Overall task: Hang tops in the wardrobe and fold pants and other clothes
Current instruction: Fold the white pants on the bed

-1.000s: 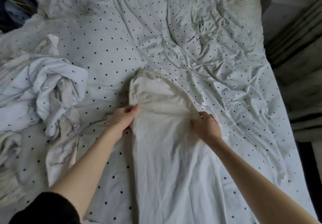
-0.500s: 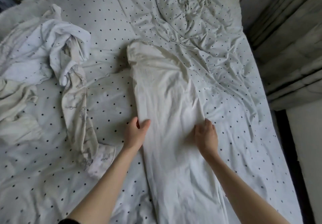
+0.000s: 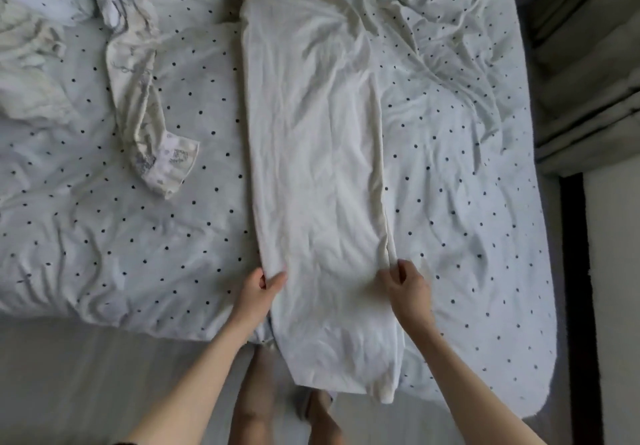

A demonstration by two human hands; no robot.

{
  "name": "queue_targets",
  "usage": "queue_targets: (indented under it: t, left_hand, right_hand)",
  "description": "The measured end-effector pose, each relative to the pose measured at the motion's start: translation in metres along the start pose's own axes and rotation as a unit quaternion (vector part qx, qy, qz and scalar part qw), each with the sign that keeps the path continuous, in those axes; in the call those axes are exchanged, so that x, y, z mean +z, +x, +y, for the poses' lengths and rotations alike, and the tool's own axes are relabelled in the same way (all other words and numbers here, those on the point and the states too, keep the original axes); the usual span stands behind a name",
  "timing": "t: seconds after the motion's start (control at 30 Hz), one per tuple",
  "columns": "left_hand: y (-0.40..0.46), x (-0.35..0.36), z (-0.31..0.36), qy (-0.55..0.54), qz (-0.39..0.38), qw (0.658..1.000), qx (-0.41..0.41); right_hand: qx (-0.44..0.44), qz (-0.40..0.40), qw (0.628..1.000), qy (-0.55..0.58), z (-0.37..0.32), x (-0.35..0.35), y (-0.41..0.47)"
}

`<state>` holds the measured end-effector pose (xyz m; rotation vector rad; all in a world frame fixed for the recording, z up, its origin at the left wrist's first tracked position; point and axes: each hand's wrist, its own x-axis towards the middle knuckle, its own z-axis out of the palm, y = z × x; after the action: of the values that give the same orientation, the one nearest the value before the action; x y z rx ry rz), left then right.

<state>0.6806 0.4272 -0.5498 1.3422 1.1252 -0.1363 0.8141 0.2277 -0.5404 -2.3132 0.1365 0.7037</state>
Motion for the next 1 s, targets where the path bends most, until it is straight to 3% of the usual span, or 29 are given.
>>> queue_targets:
  t: [0.17, 0.3, 0.47, 0.67, 1.0]
  left_hand:
    - [-0.04, 0.015, -0.056, 0.021, -0.001, 0.999, -0.04]
    - [-0.049, 0.02, -0.078, 0.027, -0.016, 0.998, -0.053]
    - [-0.055, 0.02, -0.096, 0.073, -0.085, 0.992, -0.058]
    - [-0.063, 0.018, -0.11, 0.073, -0.119, 0.986, -0.087]
    - [-0.111, 0.012, -0.131, -0.045, -0.12, 0.979, -0.156]
  right_hand:
    - [-0.027, 0.015, 0.993, 0.11, 0.028, -0.001, -0.03]
    - [-0.048, 0.017, 0.993, 0.103, 0.054, 0.0, -0.051]
    - [0.056, 0.007, 0.988, 0.143, 0.084, -0.005, -0.068]
    - [0.112, -0.086, 0.988, 0.056, 0.113, -0.005, -0.085]
    - [0.167, -0.122, 0.978, 0.036, 0.127, -0.017, -0.115]
